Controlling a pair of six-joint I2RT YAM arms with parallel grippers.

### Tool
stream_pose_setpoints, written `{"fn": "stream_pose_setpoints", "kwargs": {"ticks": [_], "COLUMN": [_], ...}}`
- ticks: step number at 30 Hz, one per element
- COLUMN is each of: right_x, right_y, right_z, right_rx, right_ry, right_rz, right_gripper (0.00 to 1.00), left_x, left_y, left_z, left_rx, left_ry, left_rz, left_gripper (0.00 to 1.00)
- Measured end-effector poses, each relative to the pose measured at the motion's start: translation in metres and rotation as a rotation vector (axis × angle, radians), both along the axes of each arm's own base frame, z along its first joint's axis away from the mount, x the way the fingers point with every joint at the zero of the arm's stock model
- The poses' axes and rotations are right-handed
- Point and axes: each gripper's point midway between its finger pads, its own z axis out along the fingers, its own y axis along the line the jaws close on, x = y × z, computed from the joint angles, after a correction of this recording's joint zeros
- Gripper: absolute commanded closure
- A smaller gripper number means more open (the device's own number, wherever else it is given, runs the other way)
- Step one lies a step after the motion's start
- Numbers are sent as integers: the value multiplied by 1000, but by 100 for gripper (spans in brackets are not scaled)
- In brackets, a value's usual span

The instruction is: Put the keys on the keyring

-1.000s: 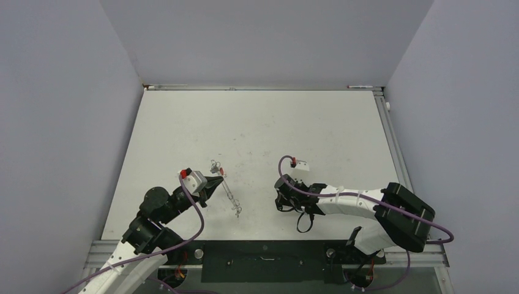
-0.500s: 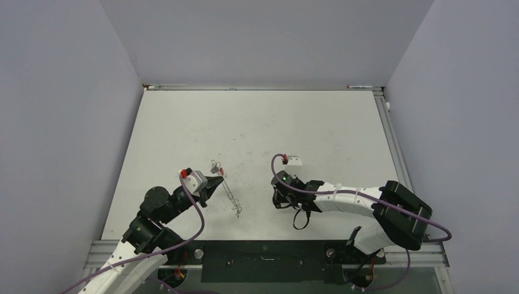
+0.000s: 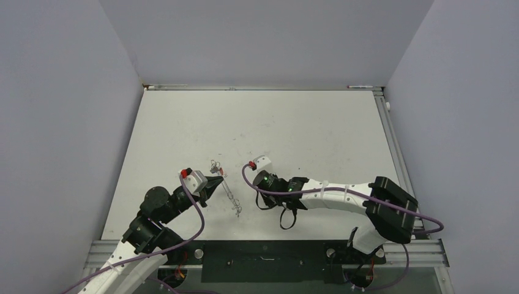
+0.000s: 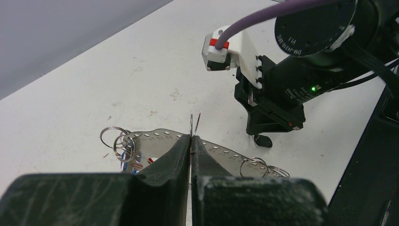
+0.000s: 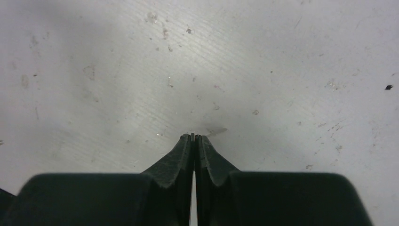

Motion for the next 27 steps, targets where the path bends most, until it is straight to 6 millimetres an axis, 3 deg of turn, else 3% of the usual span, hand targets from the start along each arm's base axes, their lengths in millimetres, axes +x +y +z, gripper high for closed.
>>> {"fn": "stream_pose_setpoints", "kwargs": {"ticks": [7,9,18,27], "right_x": [6,7,-8,-44], "right_y": [15,16,2,-19], "right_z": [60,69,53,35], "right_rx": [89,104,33,-73], "right_ry": [-95,-112,-50,86], "right_rz": [77,86,126,190], "right_gripper": [95,95,95,95], "left_x": [1,1,1,1], "left_y": [1,1,1,1], "left_z": [-1,-2,-2,-2], "left_rx": [4,4,5,6], "left_ry": [4,4,5,7], "left_rz": [8,10,11,11], "left_gripper": [100,100,100,100]}}
